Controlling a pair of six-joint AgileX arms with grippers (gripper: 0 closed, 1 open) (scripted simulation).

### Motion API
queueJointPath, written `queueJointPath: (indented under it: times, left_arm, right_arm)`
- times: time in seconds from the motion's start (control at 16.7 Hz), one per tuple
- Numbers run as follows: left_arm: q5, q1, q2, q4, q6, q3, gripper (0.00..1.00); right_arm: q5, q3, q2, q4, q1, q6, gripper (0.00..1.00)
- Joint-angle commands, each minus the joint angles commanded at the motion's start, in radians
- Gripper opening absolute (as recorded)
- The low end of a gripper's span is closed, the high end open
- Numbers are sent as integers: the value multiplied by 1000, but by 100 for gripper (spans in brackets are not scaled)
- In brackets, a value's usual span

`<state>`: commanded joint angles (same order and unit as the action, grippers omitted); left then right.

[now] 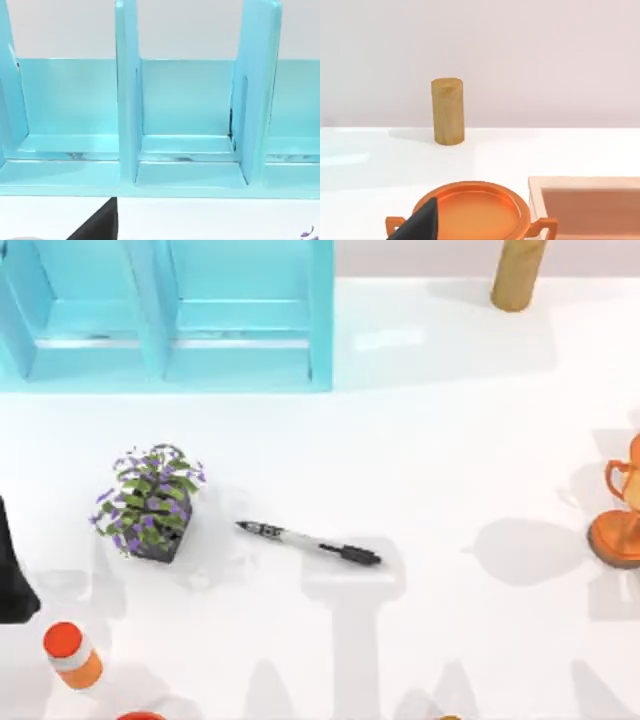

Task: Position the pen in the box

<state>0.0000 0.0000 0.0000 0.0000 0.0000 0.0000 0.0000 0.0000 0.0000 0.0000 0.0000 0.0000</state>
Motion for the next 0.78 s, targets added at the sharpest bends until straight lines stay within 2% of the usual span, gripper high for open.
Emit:
queueJointPath:
  times: [0.24, 0.42, 0.6, 0.78]
  left_arm:
    - [0, 0, 0, 0, 0, 0, 100]
    - [0, 0, 0, 0, 0, 0, 100]
    - [0, 0, 0, 0, 0, 0, 100]
    - [0, 0, 0, 0, 0, 0, 100]
  right_arm:
    - [2, 24, 24, -22, 4, -4, 100]
    - [14, 142, 140, -129, 19, -24, 100]
    - [32, 354, 345, -301, 46, -60, 100]
    - [48, 655, 613, -501, 83, -103, 100]
